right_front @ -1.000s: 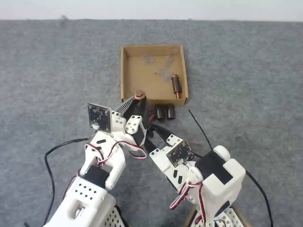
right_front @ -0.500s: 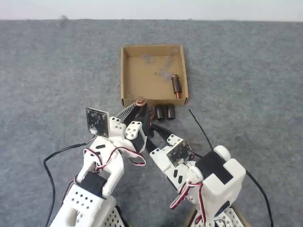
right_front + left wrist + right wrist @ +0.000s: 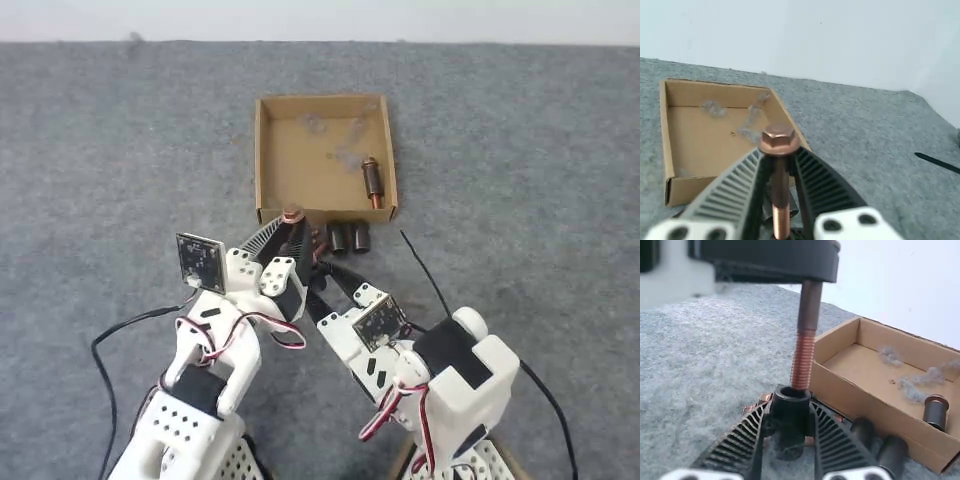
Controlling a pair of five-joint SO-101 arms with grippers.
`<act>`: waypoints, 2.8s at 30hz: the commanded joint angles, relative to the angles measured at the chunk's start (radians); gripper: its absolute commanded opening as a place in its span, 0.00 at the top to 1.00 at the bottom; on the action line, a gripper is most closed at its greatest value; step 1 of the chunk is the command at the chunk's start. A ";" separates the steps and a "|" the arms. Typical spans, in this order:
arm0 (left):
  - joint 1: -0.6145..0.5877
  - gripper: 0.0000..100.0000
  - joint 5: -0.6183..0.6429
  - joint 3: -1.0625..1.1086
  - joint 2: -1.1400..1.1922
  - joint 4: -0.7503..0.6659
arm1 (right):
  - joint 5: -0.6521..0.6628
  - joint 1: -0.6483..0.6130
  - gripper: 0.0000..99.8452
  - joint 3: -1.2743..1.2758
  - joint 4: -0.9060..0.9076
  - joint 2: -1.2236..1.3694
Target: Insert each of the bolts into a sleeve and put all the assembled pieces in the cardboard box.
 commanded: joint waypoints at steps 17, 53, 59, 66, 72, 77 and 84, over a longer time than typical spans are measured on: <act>0.000 0.99 0.008 -0.001 -0.028 0.044 | 0.008 0.018 0.99 0.028 0.002 -0.050; 0.081 0.99 0.011 0.012 -0.026 0.249 | 0.009 0.050 0.99 0.028 -0.045 -0.044; 0.081 0.99 0.005 0.012 -0.028 0.222 | 0.009 0.051 0.99 0.028 -0.045 -0.044; 0.081 0.98 0.005 0.012 -0.028 0.219 | 0.009 0.051 0.99 0.028 -0.045 -0.044; 0.081 0.85 0.009 0.012 -0.028 0.252 | 0.009 0.051 0.99 0.028 -0.045 -0.044; 0.080 0.85 0.006 0.012 -0.032 0.256 | 0.011 0.051 0.99 0.028 -0.044 -0.044; 0.080 0.84 0.005 0.012 -0.034 0.252 | 0.012 0.051 0.99 0.028 -0.042 -0.044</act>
